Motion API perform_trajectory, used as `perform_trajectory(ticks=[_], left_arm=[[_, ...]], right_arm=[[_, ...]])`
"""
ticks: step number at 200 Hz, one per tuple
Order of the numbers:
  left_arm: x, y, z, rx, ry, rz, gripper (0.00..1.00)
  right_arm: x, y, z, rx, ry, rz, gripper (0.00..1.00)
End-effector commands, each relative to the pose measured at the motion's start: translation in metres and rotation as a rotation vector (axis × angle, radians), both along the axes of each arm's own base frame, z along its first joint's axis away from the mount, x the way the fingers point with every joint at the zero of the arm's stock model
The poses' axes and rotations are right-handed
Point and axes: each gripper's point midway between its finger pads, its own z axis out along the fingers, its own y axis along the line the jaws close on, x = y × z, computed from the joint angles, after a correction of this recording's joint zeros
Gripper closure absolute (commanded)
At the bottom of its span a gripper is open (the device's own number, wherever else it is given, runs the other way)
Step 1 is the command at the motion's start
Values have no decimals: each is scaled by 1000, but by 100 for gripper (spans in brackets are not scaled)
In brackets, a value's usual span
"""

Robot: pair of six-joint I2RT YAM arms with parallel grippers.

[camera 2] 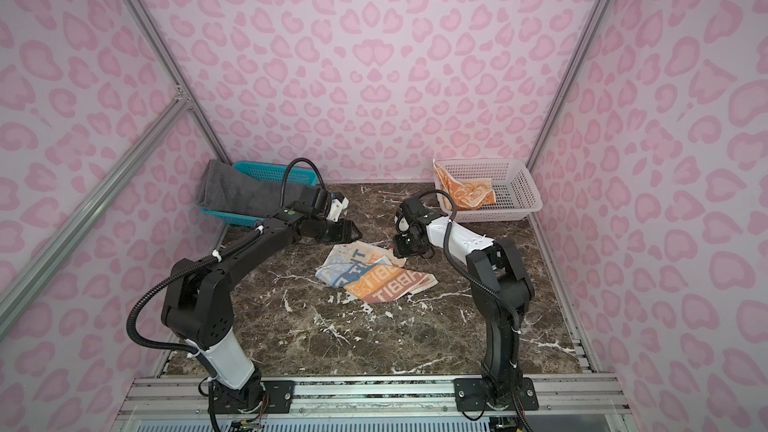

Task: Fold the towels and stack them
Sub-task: 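Grasp the towel's near corners with both grippers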

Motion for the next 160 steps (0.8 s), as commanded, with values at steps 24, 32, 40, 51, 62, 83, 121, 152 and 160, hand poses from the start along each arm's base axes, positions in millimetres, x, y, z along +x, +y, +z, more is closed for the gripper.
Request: perform_trajectory(ticks=[24,32,40,51,62,83,121,152,160], left_arm=[[39,38,-31,234,13,42,22],[45,39,-37,254,19,32,21],[51,40,-42,274,17,23,21],[56,42,-53,304,28,13,22],[59,43,-63,327,39,3,22],[62,51,-85,372,71,4,25],[67,56,-107,395,104,4,27],[67,56,-123,400,135,3,29],[66,55,-126,397,144,-2,30]], right_arm=[[12,-6,-4,0,-61,-245,38],[13,-8,-4,-8,-72,-267,35],[14,-10,-5,-17,-78,-280,33],[15,-10,-7,-21,-80,-297,33],[17,-10,-9,-21,-75,-316,35],[21,-10,-15,-33,-56,-344,39],[22,-4,-26,-56,-13,-363,44],[18,-4,-33,-79,17,-372,45],[17,-4,-35,-88,23,-372,45]])
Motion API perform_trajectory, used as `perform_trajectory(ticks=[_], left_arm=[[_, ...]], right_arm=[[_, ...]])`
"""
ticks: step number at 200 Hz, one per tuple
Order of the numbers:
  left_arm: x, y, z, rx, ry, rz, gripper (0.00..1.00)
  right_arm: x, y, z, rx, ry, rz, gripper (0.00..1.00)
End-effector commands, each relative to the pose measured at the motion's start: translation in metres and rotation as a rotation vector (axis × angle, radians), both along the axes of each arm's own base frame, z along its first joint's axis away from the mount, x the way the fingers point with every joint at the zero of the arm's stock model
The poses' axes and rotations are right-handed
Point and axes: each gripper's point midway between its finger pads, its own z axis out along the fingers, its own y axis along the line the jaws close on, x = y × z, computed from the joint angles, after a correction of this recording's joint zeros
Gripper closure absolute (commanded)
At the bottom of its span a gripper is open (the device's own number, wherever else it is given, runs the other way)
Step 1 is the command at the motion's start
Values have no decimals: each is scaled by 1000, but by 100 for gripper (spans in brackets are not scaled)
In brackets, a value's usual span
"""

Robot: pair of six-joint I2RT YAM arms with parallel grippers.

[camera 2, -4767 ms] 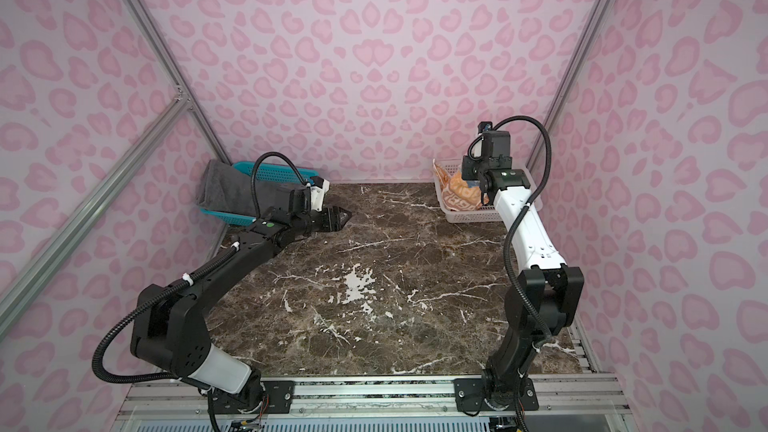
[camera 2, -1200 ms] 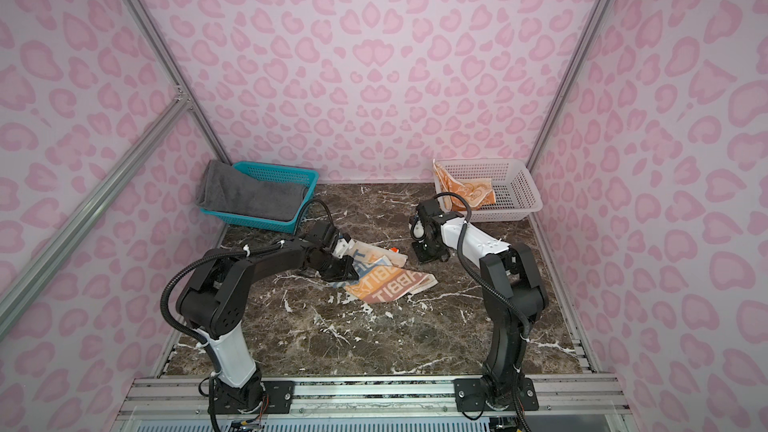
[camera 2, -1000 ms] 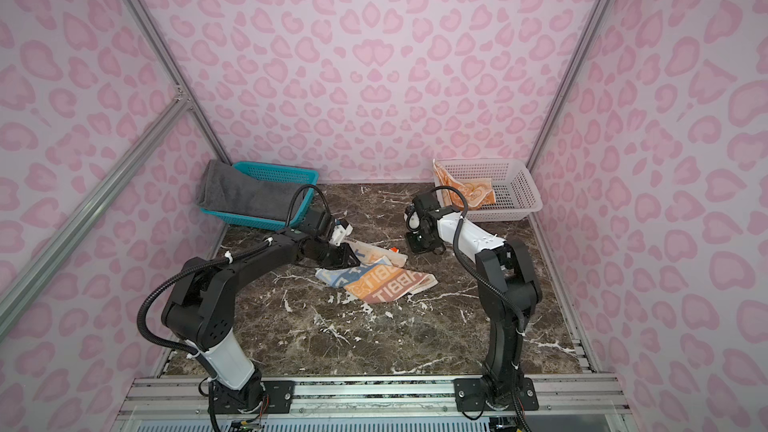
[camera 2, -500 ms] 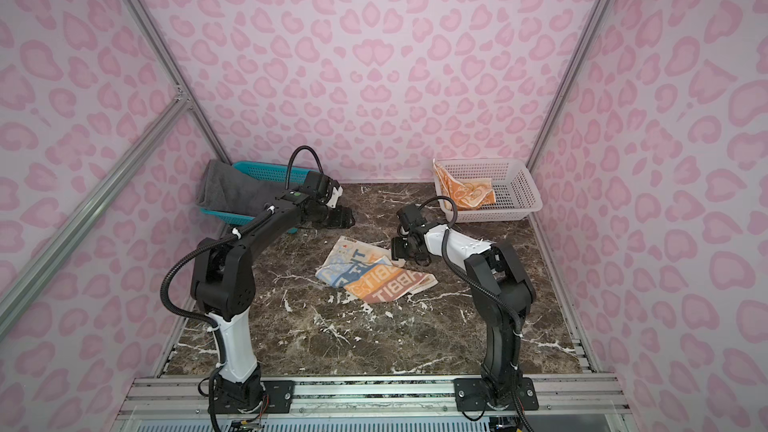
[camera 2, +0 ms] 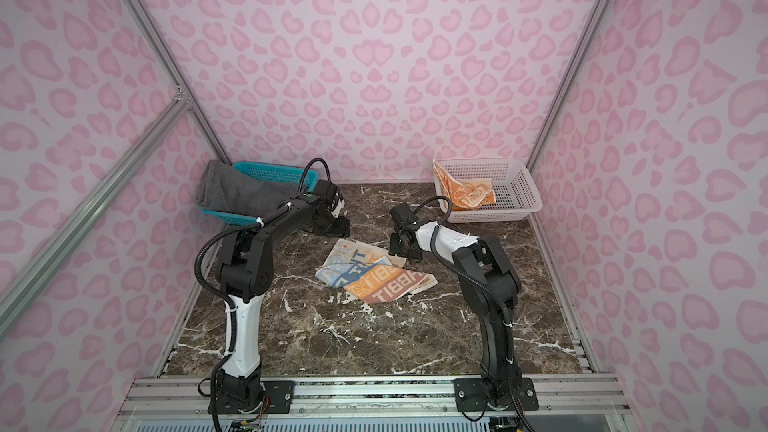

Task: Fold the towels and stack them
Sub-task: 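Grasp the towel's near corners with both grippers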

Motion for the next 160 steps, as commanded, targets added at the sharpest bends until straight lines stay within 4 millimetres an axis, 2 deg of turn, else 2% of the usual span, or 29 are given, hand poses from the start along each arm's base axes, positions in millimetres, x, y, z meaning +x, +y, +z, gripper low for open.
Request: perform_trajectory(ticks=[1,64,82,90,92,97,134,160], left_arm=[[-1,0,-10,7,27,-9,30],[-8,4,-41,34,88,-8,35],[-11,6,-49,50,106,-5,42],[-13,8,-52,57,113,-1,45],[-14,9,-53,60,117,0,46],[-15,10,-55,65,122,-1,47],[-28,15,-60,76,149,5,55],[-35,17,-59,75,159,1,54]], right_arm=[[-7,-7,-10,-43,44,-29,45],[-9,-13,-17,-92,63,-31,37],[-6,-9,-19,-93,72,-17,42],[-10,-10,-26,-105,96,-6,45],[-5,-6,-20,-96,81,-4,46],[-4,-4,-19,-99,80,2,48],[-18,-11,-24,-181,121,33,49],[-24,-20,-19,-207,126,27,42]])
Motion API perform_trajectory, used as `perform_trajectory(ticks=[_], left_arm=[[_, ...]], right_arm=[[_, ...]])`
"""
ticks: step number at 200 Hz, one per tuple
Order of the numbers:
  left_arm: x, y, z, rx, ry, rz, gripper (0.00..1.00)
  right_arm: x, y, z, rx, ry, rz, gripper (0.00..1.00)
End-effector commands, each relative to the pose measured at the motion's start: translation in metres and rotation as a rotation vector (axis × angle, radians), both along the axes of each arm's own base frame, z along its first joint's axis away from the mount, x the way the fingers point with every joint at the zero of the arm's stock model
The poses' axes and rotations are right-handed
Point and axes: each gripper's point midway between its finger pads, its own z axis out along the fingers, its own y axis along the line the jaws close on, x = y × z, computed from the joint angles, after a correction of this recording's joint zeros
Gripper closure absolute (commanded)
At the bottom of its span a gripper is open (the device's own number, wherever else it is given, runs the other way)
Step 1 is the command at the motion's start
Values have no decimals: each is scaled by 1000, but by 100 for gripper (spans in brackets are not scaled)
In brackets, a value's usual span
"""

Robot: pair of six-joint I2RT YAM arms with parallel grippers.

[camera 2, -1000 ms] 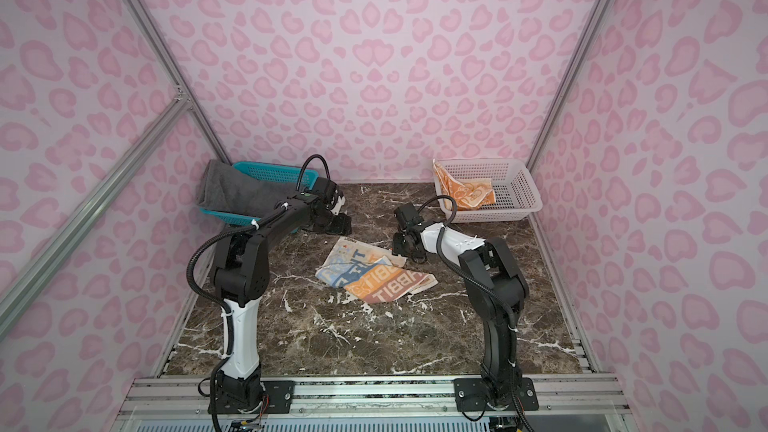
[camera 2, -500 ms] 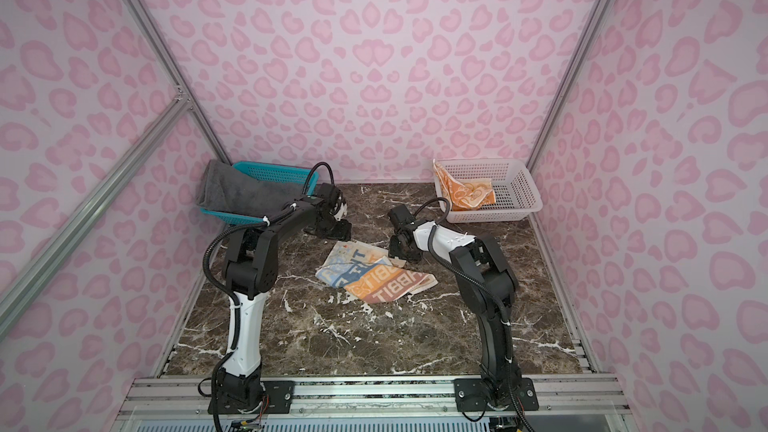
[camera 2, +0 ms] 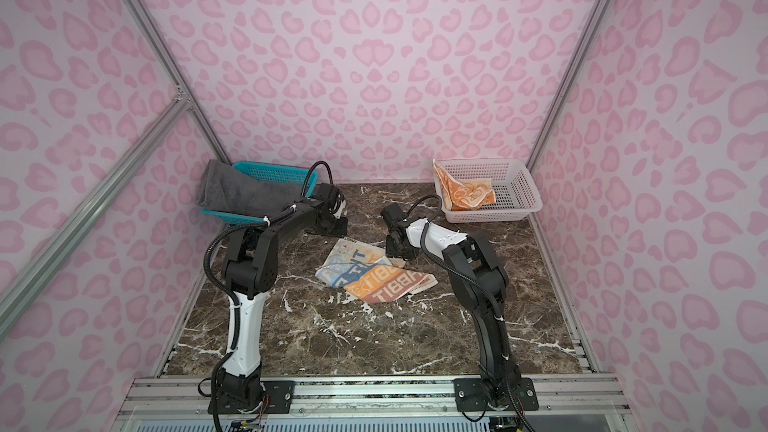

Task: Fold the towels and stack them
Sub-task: 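Grasp the towel's near corners with both grippers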

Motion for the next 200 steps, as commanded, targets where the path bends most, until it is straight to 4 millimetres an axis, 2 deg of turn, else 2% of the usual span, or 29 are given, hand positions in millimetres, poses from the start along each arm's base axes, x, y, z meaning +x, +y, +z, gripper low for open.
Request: perform_trajectory(ticks=[1,55,106,139,200], left_arm=[[-47,12,-28,43,195,-3,54],[-49,0,-9,-30,190,-37,40],[-59,0,2,-35,215,-63,31],[-67,1,-9,-7,268,-77,35],[-76,-1,-28,43,313,-90,52]], right_arm=[[-22,-22,-7,-86,77,-8,42],[-19,-27,15,-47,48,-37,37],[-27,-19,-3,-21,122,-20,41],[-25,-14,-10,-26,146,-10,44],[-31,-10,-20,-44,192,11,56]])
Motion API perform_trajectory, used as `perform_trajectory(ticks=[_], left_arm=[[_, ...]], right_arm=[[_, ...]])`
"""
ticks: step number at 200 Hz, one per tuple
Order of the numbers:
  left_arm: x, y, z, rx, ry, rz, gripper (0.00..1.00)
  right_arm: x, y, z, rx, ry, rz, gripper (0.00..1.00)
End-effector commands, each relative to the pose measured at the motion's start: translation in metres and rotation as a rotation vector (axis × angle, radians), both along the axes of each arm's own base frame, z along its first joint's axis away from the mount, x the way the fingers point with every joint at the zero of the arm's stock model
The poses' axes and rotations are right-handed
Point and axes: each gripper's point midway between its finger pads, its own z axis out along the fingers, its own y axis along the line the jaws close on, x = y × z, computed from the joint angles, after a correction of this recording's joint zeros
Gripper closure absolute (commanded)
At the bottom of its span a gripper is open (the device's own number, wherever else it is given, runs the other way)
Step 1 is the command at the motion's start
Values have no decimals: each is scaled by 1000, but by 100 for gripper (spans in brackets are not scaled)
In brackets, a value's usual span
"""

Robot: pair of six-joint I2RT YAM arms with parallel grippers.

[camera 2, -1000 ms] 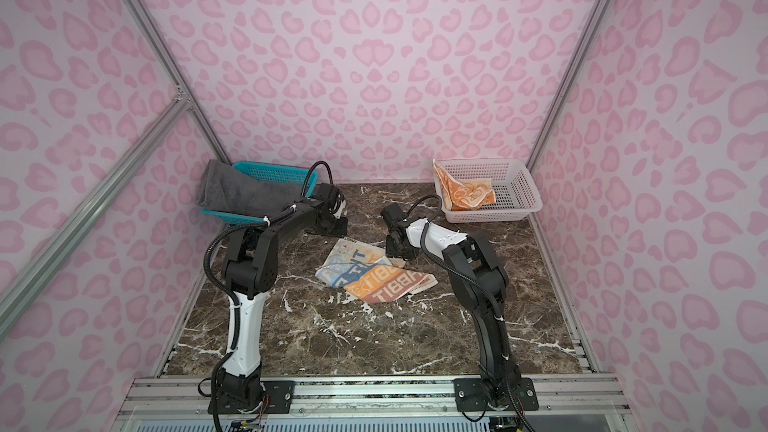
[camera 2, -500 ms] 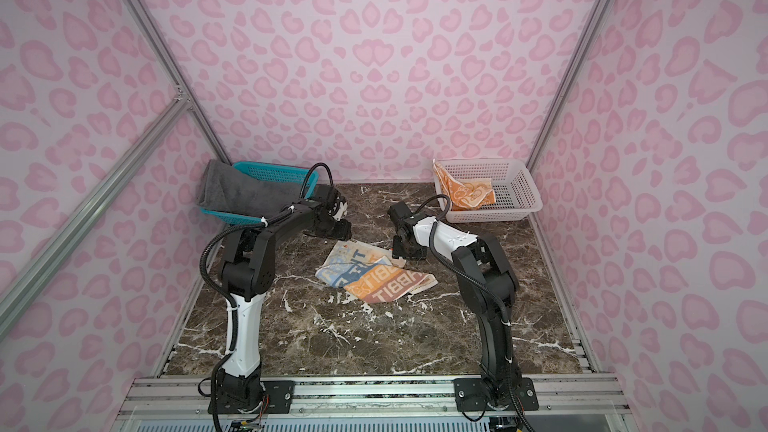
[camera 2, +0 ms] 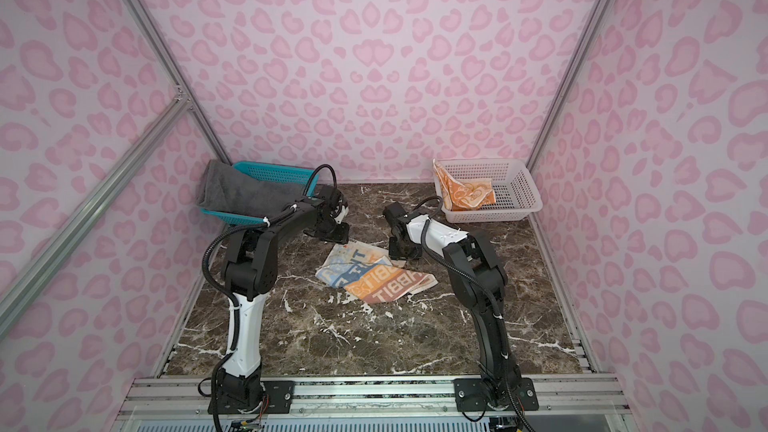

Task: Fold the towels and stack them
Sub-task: 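Grasp the towel's near corners with both grippers, then lift the towel by its corners with both grippers to hang it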

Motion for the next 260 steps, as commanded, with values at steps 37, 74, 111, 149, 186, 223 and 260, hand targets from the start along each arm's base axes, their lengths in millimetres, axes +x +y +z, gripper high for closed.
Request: perform_trajectory(ticks=[37,74,111,149,186,223,260], left_arm=[[-44,6,-37,42,216,-2,69],[-47,5,-38,32,230,3,88],[-41,-3,-27,-17,206,14,96],[-13,-16,18,-190,103,59,96],[30,-17,93,-323,-74,61,96],[61,-20,176,-438,-257,29,96],[58,-21,217,-469,-342,-1,96]], right_arm=[[-13,3,-17,-1,82,27,71],[-6,5,-8,12,41,37,90],[4,10,4,43,-11,53,100],[32,6,37,74,-132,110,100],[78,-11,95,93,-299,153,100],[104,-11,155,78,-472,250,100],[104,-10,191,60,-577,331,100]])
